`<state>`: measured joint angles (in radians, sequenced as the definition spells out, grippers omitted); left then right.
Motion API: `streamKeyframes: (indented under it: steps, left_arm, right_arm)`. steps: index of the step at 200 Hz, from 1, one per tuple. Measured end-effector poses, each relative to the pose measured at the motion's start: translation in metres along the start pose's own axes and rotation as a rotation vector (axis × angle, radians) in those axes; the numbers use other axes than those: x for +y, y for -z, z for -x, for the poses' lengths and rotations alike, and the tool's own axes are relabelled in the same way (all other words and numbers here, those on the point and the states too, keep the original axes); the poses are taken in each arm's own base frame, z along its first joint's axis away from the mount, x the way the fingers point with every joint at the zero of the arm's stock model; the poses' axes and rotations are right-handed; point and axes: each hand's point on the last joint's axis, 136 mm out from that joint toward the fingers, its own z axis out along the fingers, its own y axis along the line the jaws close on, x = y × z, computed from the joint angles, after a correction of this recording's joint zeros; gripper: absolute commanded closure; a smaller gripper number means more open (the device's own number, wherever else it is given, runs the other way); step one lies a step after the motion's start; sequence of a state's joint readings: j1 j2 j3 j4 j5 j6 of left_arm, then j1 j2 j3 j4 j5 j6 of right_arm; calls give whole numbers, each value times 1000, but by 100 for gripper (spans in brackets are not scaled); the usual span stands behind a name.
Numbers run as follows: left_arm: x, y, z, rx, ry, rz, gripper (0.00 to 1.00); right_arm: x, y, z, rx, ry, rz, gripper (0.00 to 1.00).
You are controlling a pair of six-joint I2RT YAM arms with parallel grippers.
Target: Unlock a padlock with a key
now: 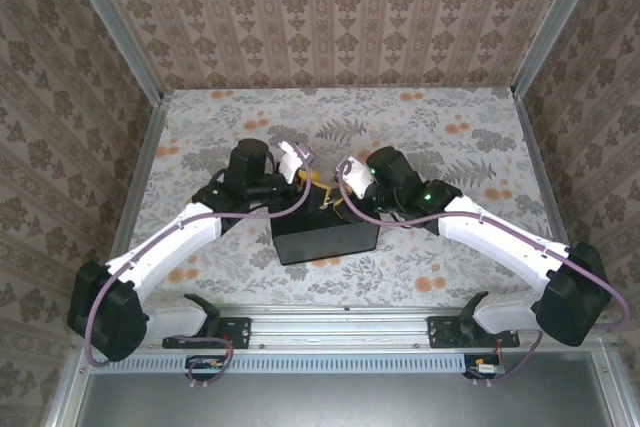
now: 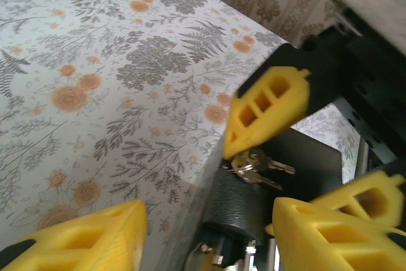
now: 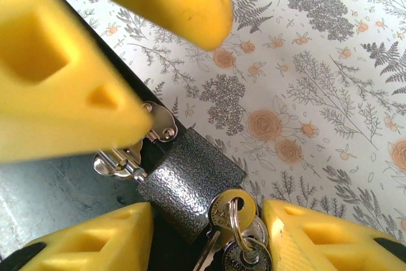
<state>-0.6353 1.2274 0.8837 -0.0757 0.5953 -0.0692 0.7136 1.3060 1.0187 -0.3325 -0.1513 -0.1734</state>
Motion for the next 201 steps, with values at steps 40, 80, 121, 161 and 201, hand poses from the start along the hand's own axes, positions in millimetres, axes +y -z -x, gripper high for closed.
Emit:
streamKeyframes:
  steps: [40,80,121,161,201]
  left_arm:
    - [-4,-4,-10,37,1,0,45]
    - [22,11,0,-9,80,72,44]
    - [31,13,2,-10,95,107,46]
    - [28,1,-13,49,74,117,47]
    - [12,-6,-16,68,16,81,47]
  right_arm:
    - [-1,-1,1,-13,-21,8,52]
    - [0,-1,1,-14,-24,11,52]
    - [0,0,1,-14,-25,13,52]
    - [0,0,1,-16,-28,13,52]
    - [0,0,1,-19,-33,13,53]
